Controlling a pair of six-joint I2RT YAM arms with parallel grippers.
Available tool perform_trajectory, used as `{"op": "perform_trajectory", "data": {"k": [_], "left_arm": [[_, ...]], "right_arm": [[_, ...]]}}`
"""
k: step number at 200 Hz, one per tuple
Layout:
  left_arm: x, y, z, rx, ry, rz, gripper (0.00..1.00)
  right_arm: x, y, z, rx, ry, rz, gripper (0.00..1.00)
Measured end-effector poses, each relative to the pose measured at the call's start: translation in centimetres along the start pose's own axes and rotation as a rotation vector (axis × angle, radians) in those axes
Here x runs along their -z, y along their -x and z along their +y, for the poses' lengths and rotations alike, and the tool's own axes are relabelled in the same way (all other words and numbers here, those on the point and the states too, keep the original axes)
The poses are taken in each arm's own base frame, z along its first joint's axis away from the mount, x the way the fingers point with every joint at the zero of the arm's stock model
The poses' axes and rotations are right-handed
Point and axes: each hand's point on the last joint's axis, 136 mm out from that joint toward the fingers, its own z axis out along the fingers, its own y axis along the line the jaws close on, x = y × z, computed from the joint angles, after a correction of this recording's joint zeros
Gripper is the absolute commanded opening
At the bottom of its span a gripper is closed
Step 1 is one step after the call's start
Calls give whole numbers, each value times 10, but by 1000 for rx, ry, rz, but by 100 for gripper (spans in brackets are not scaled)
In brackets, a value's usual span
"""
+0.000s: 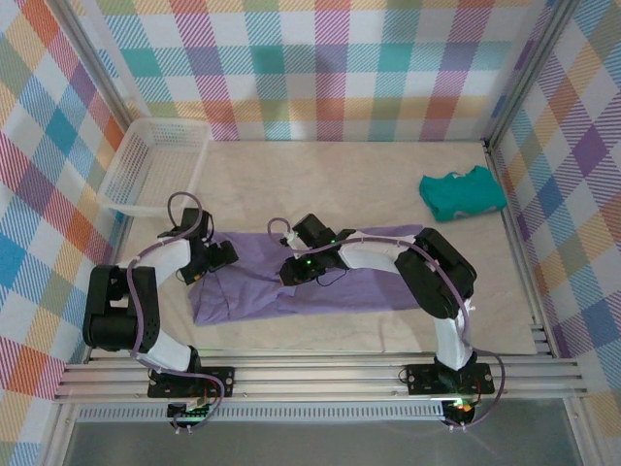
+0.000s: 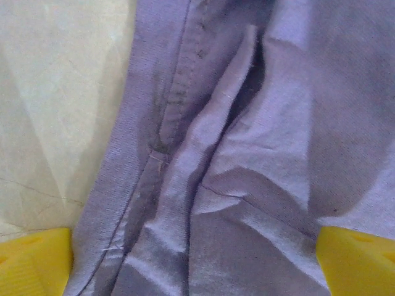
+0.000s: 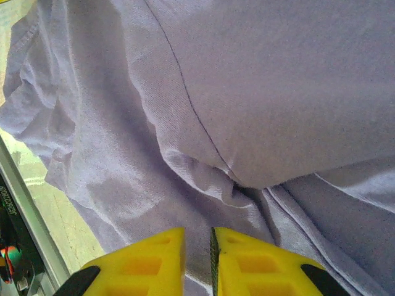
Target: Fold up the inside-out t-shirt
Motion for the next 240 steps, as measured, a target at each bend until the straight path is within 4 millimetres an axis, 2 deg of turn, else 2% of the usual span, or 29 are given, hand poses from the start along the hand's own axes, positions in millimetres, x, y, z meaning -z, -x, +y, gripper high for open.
{"op": "perform_trajectory", "data": {"k": [38, 66, 100, 127, 160, 177, 209, 240], "left_arm": [[-1, -4, -20, -61, -51, -9, 83], [-2, -9, -33, -93, -100, -12, 69], [-4, -10, -38, -90, -135, -21, 48], [-4, -13, -51, -89, -210, -15, 34], [-3, -39, -82, -123, -354, 64, 16], [-3, -45, -87, -131, -382, 86, 0], [-4, -45, -84, -116, -363, 87, 0], [-1, -34, -61, -72, -231, 50, 0]], "right_arm": [[2, 1, -5, -11, -6, -1, 18], [4, 1, -8, -16, -11, -1, 18], [5, 1, -11, -18, -15, -1, 18], [5, 0, -12, -12, -23, 2, 18], [6, -3, -16, -14, -39, 10, 18], [6, -4, -17, -16, -44, 16, 18], [11, -5, -20, -22, -63, 20, 18], [29, 4, -17, -5, -76, -17, 20]]}}
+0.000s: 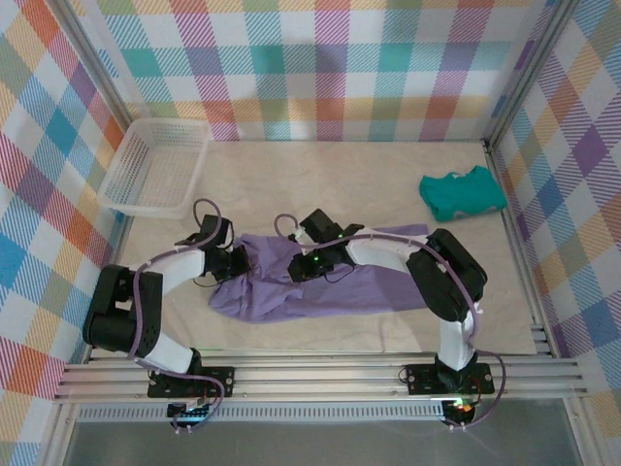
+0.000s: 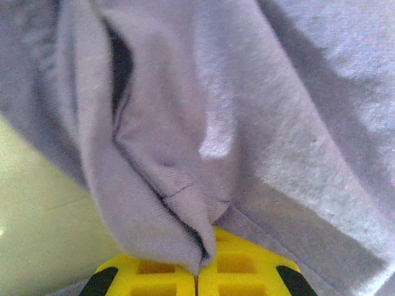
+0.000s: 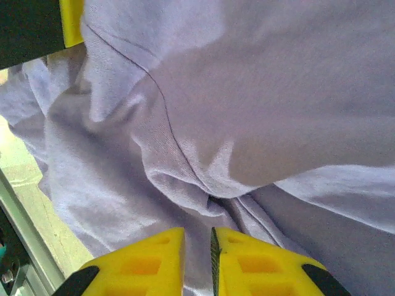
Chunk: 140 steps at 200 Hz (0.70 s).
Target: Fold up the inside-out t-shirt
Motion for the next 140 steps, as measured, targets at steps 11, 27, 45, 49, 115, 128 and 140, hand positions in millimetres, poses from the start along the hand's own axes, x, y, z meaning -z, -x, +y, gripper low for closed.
{"op": "perform_trajectory", "data": {"k": [11, 27, 45, 49, 115, 128, 140], "left_arm": [[6, 3, 10, 21, 51, -18, 0], [18, 10, 24, 42, 124, -51, 0], [33, 19, 33, 56, 187, -93, 0], [37, 21, 35, 58, 199, -103, 0], [98, 66, 48, 63, 369, -242, 0], [113, 74, 46, 37, 401, -259, 0], [129, 83, 46, 5, 440, -278, 0]], "right_arm": [[9, 5, 0, 3, -4, -24, 20], [24, 13, -4, 4, -17, -64, 22], [37, 19, -10, 7, -32, -99, 25], [39, 20, -13, 6, -37, -106, 25], [53, 19, -47, -28, -99, -135, 33], [56, 23, -49, -26, -103, -150, 35], [58, 25, -50, -24, -105, -158, 36]]}}
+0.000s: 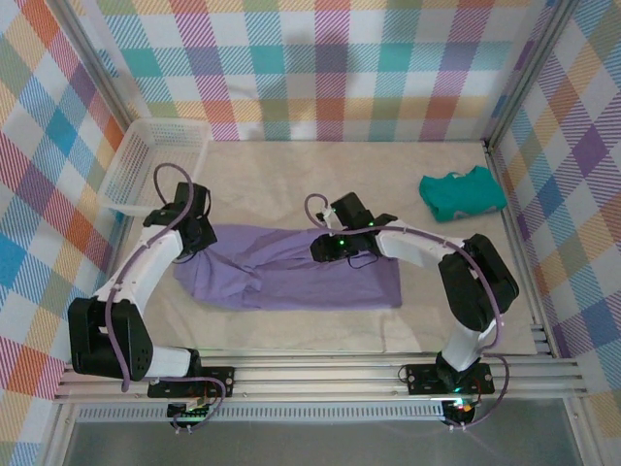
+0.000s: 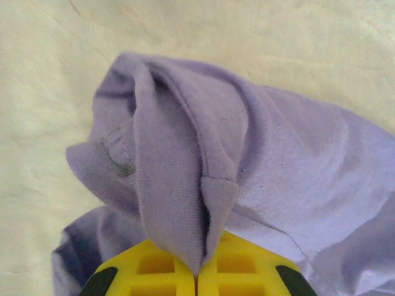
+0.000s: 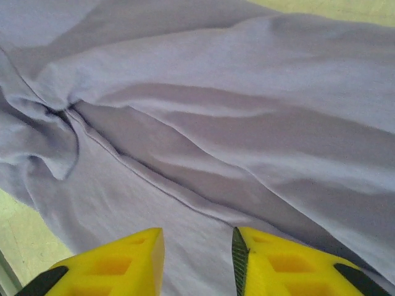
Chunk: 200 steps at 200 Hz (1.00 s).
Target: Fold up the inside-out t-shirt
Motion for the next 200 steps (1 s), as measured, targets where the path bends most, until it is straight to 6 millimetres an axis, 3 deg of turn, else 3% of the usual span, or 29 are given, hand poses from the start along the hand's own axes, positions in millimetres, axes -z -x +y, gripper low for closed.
{"op": "perform_trajectory", "data": {"k": [24, 62, 80, 115, 139, 155, 180, 200], "left_arm": [[27, 31, 20, -77, 117, -62, 0], [59, 81, 71, -214, 439, -146, 0], [61, 87, 82, -269, 526, -131, 0], [53, 82, 84, -341, 559, -75, 0], [53, 77, 79, -371, 554, -58, 0], [54, 71, 66, -393, 525, -55, 0], [56, 51, 27, -454, 438, -50, 0], [55, 28, -17, -500, 342, -37, 0]], "right_arm": [[5, 4, -5, 4, -4, -13, 38], [19, 16, -12, -1, -11, -56, 40], [22, 18, -15, 1, -14, -64, 40], [22, 16, -13, 8, 1, -53, 40], [22, 15, -13, 12, -3, -51, 40], [22, 14, -16, 15, -18, -47, 40], [24, 13, -25, 14, -43, -43, 40], [33, 13, -38, -5, -71, -58, 40]]}}
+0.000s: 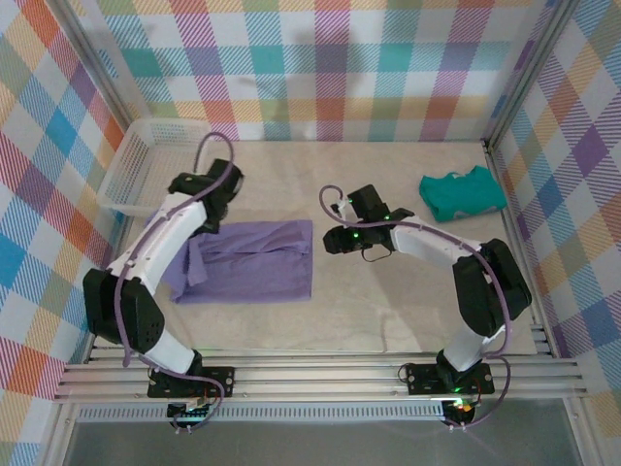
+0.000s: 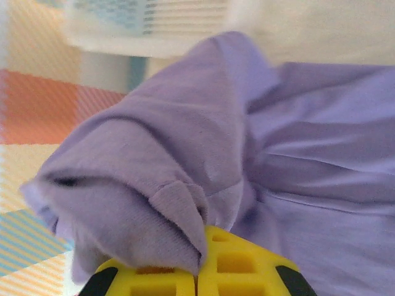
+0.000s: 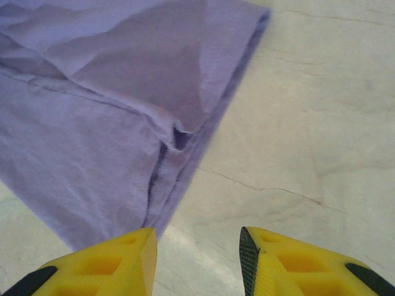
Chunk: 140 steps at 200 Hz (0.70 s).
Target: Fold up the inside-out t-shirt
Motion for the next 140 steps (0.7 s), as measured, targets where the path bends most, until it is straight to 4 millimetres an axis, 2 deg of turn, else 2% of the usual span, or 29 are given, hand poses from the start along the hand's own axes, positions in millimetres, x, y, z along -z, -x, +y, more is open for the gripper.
{"op": "perform_trajectory", "data": {"k": [17, 37, 41, 50, 64, 72, 80, 93, 111, 126, 140], "left_arm": [[12, -1, -52, -8, -126, 4, 0], [24, -7, -126, 1, -324, 39, 10], [27, -7, -139, 5, -360, 45, 14], [32, -8, -173, 14, -447, 72, 32], [39, -5, -219, 29, -565, 108, 46], [43, -3, -240, 40, -617, 126, 56], [46, -1, -256, 41, -663, 134, 62], [50, 1, -266, 53, -713, 146, 66], [56, 4, -261, 92, -789, 143, 68], [56, 0, -237, 153, -838, 138, 70], [49, -11, -198, 250, -861, 136, 74]], "right_arm": [[13, 2, -13, -22, -30, -21, 41], [28, 6, -28, -38, -64, -57, 41], [31, 7, -31, -41, -72, -65, 41], [36, 6, -39, -55, -88, -73, 41], [42, 3, -49, -76, -111, -78, 41], [43, 1, -53, -85, -120, -76, 42], [43, 0, -58, -95, -129, -75, 42], [42, -4, -60, -104, -128, -68, 42], [37, -6, -51, -120, -74, -70, 42], [28, -2, -36, -111, -12, -78, 44], [13, -1, -14, -69, 39, -64, 47]]}}
